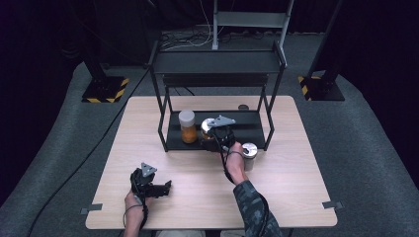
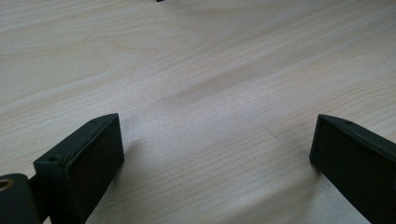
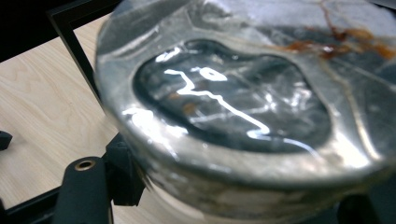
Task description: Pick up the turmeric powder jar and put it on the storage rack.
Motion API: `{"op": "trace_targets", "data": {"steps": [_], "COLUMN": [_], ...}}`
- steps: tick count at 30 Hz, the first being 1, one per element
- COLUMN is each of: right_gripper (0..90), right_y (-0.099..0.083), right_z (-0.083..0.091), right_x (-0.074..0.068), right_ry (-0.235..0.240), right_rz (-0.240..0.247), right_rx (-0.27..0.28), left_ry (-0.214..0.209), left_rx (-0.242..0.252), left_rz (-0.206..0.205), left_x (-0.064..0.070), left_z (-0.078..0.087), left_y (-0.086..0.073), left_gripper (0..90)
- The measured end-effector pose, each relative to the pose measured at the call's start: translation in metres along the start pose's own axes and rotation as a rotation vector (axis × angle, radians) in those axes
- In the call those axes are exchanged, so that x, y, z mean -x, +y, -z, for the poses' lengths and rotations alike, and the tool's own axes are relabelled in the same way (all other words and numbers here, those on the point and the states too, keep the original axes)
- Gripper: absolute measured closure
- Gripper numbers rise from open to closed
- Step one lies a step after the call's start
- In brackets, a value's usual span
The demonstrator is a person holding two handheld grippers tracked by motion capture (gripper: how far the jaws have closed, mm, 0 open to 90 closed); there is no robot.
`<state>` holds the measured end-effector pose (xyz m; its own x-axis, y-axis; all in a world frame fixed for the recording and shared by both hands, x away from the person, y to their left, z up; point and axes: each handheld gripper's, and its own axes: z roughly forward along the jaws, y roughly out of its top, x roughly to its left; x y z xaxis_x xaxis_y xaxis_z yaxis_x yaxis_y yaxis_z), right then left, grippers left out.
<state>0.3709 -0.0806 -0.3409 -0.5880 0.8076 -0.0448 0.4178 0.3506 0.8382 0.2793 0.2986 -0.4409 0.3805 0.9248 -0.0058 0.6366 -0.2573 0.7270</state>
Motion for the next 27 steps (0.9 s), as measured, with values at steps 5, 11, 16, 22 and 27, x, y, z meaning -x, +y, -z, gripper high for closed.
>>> {"op": "trace_targets", "data": {"steps": [5,11,16,22,27], "right_gripper": [31.2,31.3,31.2,31.3,31.2], "right_y": [0.002,0.004,0.006,0.013,0.017], "right_z": [-0.001,-0.005,-0.011,-0.014,-0.014], "right_x": [0.0,0.002,0.004,0.001,0.001], "right_ry": [-0.001,-0.012,-0.018,-0.02,-0.037], "right_rz": [0.0,0.0,-0.013,-0.013,-0.033], "right_rx": [0.002,-0.006,-0.012,-0.007,-0.002], "left_ry": [-0.004,-0.003,0.0,0.002,0.0], "left_rx": [-0.001,-0.001,0.0,0.001,0.001], "left_rz": [0.001,0.001,0.006,0.007,0.007], "left_x": [-0.001,-0.001,-0.001,0.0,-0.001], "left_z": [0.0,0.0,-0.001,-0.001,-0.001], "left_y": [0.0,0.0,0.0,0.0,0.0], "left_gripper": [2.4,2.2,2.2,2.3,2.3]}}
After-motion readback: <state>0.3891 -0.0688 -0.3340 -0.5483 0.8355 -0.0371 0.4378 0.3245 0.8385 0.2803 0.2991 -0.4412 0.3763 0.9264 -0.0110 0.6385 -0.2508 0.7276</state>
